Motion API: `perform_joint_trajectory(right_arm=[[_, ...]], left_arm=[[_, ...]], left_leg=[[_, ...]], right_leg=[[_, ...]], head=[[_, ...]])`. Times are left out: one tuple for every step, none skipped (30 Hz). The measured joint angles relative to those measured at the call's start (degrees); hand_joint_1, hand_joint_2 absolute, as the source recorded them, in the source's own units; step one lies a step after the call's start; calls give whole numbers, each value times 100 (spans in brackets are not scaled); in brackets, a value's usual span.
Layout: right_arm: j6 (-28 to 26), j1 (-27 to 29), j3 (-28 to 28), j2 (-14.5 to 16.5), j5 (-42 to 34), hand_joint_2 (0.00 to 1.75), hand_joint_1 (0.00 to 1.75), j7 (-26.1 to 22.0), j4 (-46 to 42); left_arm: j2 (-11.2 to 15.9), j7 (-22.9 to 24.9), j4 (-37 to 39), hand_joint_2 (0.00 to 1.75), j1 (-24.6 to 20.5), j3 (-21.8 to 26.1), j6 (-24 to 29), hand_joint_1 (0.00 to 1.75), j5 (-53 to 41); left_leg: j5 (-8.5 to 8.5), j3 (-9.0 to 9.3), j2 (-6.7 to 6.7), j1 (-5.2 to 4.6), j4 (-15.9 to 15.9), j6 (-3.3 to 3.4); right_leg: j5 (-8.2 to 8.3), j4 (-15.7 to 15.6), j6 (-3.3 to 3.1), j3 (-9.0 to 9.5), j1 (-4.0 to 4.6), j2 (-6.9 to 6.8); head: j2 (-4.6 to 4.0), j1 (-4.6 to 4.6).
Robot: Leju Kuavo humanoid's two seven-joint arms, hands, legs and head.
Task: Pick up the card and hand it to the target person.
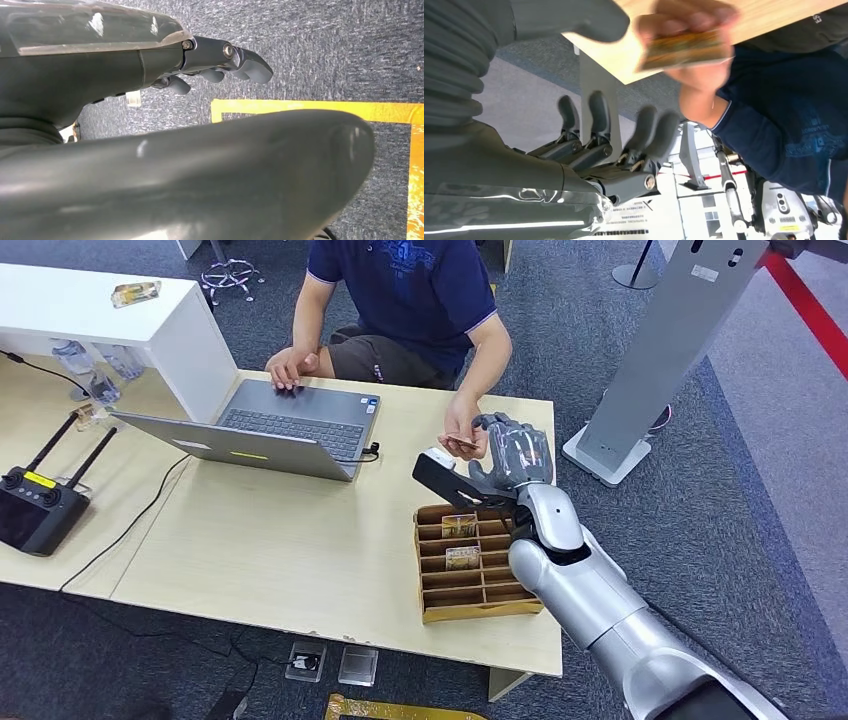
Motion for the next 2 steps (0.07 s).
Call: perform_joint_trajectory(right_arm=[[-1, 0, 0, 1, 0, 175, 0, 1, 2], [-1, 0, 0, 1, 0, 175, 0, 1, 2]], left_arm=[[0, -1, 0, 0, 0, 0, 0, 0, 0], [0, -1, 0, 0, 0, 0, 0, 0, 0]], left_leg=[[0, 0, 0, 0, 0, 0], [0, 0, 0, 0, 0, 0]], right_leg=[[0, 0, 0, 0, 0, 0], [0, 0, 0, 0, 0, 0]], head=[[0, 0], [0, 0]])
